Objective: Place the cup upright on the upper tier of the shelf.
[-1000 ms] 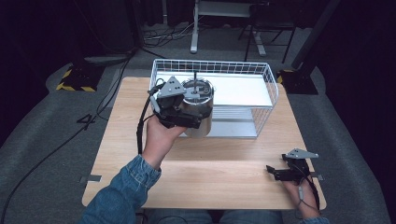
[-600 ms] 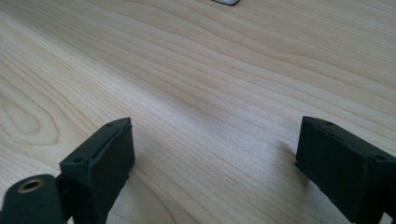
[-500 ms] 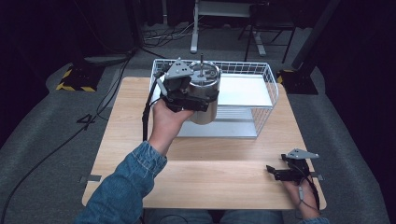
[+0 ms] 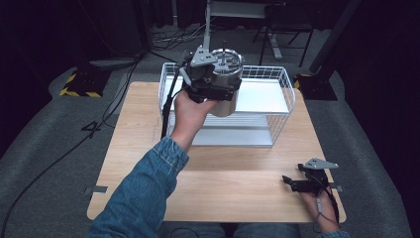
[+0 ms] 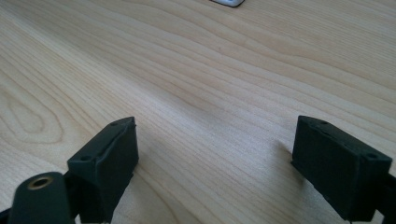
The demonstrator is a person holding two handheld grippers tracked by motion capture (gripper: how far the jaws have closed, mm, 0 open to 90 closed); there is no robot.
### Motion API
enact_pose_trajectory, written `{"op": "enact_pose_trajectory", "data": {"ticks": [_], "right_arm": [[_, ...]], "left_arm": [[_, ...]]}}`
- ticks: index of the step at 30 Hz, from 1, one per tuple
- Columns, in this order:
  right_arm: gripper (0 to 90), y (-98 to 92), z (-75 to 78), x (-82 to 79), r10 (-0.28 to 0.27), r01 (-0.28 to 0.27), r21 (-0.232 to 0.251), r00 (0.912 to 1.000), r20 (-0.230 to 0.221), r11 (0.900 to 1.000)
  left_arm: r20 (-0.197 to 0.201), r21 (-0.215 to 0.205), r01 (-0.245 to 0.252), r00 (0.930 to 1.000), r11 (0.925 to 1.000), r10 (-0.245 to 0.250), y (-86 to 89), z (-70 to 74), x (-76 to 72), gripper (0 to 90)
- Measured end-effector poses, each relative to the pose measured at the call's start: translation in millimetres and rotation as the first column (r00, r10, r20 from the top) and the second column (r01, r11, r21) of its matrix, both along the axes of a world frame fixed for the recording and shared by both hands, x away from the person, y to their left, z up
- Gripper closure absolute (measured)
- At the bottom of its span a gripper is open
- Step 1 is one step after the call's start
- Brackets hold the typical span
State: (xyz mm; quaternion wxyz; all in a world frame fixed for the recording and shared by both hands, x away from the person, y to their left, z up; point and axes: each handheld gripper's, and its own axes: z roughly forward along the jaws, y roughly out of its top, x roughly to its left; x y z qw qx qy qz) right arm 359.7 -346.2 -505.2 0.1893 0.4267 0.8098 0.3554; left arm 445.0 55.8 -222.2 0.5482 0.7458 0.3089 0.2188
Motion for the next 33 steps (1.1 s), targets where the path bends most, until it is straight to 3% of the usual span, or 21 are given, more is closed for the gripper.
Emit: {"op": "enact_pose_trajectory", "data": {"ticks": [18,28,33], "right_arm": [[14.6,-0.1,0.0,0.1,0.002,-0.002,0.001,1.0,0.0,1.0],[14.7,0.0,0.0,0.0,0.005,-0.005,0.002,1.0,0.0,1.0],[14.8,0.0,0.0,0.0,0.006,-0.006,0.002,1.0,0.001,1.0]], "left_arm": [[-0.015,-0.01,-0.084,0.9964,0.9964,0.084,-17.0,-4.5,50.9,3.7],[-0.059,-0.026,-0.111,0.9922,0.9934,0.11,-18.5,-11.4,65.6,3.7],[-0.067,-0.002,-0.107,0.992,0.9942,0.107,-19.1,-13.6,68.1,3.7]]}}
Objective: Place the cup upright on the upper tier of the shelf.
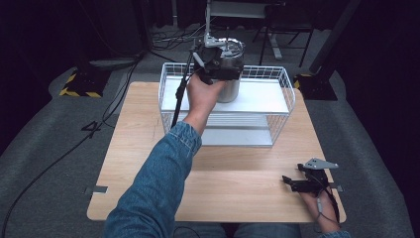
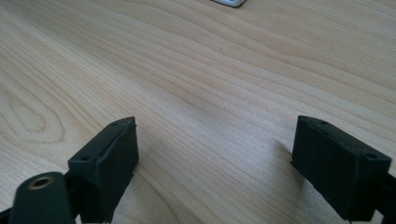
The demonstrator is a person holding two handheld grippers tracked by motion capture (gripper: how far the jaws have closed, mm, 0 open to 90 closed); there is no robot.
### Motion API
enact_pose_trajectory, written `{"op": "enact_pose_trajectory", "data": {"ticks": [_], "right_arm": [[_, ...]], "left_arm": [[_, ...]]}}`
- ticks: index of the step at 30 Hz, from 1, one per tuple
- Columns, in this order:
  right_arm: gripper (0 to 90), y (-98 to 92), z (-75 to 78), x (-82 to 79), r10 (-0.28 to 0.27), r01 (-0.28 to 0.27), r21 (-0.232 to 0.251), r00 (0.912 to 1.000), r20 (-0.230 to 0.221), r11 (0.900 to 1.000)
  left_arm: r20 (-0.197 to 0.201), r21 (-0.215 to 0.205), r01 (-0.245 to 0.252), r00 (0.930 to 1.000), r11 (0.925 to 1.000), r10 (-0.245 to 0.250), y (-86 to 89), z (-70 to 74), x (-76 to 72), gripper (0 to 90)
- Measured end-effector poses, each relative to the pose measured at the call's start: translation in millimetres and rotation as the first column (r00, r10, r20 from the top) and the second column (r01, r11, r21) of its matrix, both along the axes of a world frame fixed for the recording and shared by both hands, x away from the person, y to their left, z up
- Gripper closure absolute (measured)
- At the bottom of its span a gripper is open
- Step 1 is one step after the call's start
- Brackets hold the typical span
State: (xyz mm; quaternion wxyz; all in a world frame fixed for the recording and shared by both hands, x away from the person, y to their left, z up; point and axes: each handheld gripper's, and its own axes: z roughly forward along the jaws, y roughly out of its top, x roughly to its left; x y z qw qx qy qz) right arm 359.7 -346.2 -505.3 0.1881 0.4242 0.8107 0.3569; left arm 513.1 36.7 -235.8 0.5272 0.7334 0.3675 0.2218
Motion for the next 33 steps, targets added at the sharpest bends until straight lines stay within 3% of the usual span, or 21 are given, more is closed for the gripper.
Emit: {"op": "enact_pose_trajectory", "data": {"ticks": [6,10,27,33], "right_arm": [[14.9,0.1,0.0,-0.1,0.0,0.0,0.0,1.0,-0.001,1.0],[15.1,0.1,0.0,-0.1,0.0,0.0,0.001,1.0,0.0,1.0],[15.4,0.3,0.1,-0.4,0.004,-0.004,0.002,1.0,0.001,1.0],[15.6,0.3,0.1,-0.5,0.008,-0.008,0.002,1.0,0.002,1.0]], "left_arm": [[-0.017,0.026,0.0,0.9999,0.9996,0.0,-2.7,-3.6,2.5,3.7],[-0.003,0.041,0.001,1.0,0.9992,-0.001,-5.7,-4.6,1.9,3.7],[0.004,0.037,0.002,1.0,0.9993,-0.002,-6.3,-6.4,3.1,3.5],[0.006,0.018,0.006,1.0,0.9998,-0.006,-5.0,-9.8,4.9,0.0]]}}
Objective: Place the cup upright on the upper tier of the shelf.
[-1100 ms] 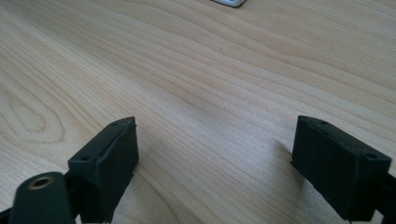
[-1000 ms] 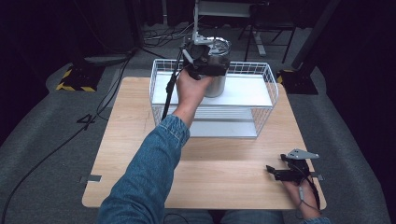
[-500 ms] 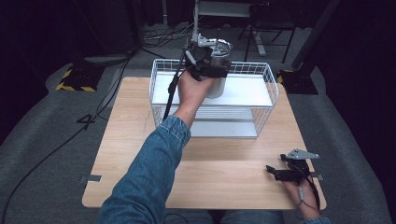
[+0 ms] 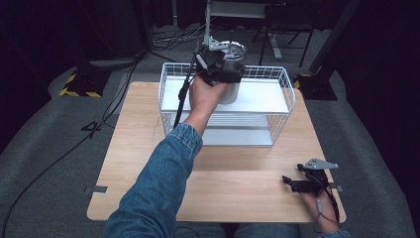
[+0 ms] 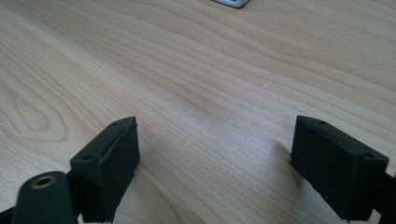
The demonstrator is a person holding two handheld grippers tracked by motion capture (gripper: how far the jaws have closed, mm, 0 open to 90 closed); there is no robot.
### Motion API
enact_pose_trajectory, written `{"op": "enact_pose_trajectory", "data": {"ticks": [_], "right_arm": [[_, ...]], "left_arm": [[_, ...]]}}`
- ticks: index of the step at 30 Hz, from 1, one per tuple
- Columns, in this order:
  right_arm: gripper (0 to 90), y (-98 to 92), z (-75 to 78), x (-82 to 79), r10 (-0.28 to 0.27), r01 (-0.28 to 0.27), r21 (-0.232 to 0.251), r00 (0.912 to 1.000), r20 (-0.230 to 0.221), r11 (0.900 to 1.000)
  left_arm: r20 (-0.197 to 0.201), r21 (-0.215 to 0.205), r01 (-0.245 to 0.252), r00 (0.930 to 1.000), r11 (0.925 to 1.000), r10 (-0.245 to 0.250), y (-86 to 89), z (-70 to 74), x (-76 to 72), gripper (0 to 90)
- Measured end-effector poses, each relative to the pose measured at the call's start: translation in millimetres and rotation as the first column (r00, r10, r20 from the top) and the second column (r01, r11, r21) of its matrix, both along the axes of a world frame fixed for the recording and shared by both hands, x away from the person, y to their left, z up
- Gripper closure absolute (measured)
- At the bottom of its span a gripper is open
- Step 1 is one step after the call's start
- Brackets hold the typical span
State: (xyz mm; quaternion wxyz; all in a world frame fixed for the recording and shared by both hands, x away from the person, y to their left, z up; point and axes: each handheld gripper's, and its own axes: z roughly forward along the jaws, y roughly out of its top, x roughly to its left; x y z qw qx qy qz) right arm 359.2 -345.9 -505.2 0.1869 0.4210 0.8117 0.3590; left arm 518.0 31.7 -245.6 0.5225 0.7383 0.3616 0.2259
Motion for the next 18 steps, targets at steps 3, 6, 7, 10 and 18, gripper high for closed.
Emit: {"op": "enact_pose_trajectory", "data": {"ticks": [3,6,7,10,18], "right_arm": [[15.7,0.0,0.0,0.0,0.0,0.0,0.0,1.0,0.0,1.0],[15.7,0.0,0.0,0.0,0.0,0.0,0.0,1.0,0.0,1.0],[15.7,0.0,0.0,0.0,0.0,0.0,0.0,1.0,0.0,1.0],[15.7,-0.2,0.0,0.0,0.002,-0.002,-0.002,1.0,0.001,1.0],[16.1,-0.1,0.0,-0.2,0.002,-0.002,-0.001,1.0,0.001,1.0]], "left_arm": [[0.027,-0.014,0.005,0.9996,0.9999,-0.005,1.2,-2.2,-1.2,0.0],[0.043,-0.011,0.001,0.9991,0.9999,-0.001,1.6,-2.1,-2.9,0.0],[0.05,-0.016,0.005,0.9988,0.9999,-0.004,2.7,-1.6,-4.6,0.0],[0.058,-0.016,0.014,0.9982,0.9998,-0.013,5.8,0.7,-8.3,0.0],[0.091,-0.007,0.024,0.9956,0.9997,-0.023,14.5,8.8,-22.7,0.0]]}}
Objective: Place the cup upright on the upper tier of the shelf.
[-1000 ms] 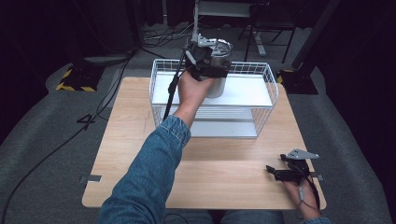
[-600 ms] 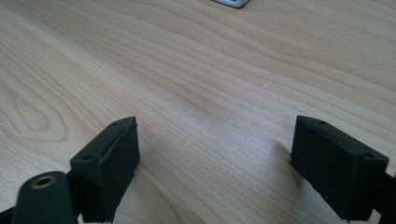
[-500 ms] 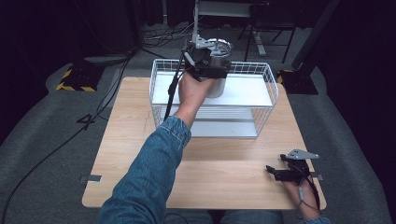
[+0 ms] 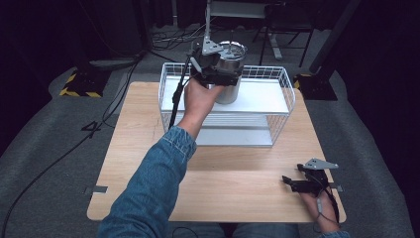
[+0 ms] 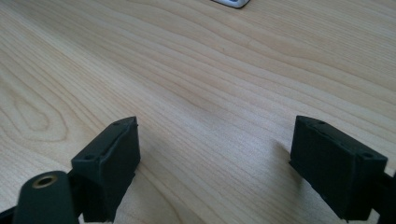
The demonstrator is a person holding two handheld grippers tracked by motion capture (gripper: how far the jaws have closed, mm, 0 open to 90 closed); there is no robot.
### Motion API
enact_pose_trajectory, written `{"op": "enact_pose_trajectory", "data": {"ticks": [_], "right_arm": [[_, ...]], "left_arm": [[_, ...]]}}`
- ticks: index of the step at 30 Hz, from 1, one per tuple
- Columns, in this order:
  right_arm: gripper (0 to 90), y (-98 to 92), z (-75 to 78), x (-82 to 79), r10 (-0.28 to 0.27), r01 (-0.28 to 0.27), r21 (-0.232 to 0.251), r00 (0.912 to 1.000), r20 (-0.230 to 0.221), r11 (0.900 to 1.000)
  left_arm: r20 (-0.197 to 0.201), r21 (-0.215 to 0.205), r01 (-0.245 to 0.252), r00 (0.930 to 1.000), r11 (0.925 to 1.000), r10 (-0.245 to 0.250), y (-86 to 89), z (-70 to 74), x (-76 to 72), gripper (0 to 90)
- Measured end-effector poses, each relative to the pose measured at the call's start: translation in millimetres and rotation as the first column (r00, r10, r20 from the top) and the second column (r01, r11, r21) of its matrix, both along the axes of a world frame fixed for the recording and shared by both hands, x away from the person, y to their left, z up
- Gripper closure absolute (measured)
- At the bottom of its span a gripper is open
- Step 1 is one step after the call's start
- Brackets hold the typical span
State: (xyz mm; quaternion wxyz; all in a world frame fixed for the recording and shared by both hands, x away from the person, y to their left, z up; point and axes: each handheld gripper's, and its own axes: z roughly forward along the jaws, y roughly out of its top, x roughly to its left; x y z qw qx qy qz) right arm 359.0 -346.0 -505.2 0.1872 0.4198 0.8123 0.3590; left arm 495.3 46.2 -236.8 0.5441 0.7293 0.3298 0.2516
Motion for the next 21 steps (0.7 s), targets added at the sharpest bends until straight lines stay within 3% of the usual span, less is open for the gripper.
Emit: {"op": "enact_pose_trajectory", "data": {"ticks": [10,21], "right_arm": [[16.0,0.0,0.0,0.1,0.002,-0.002,-0.001,1.0,0.0,1.0],[16.0,0.2,0.0,0.0,0.006,-0.006,-0.001,1.0,0.0,1.0]], "left_arm": [[0.022,-0.012,0.004,0.9998,0.9999,-0.004,19.8,3.6,-24.2,0.0],[0.055,-0.024,0.022,0.9983,0.9995,-0.02,41.8,7.5,-63.9,0.0]]}}
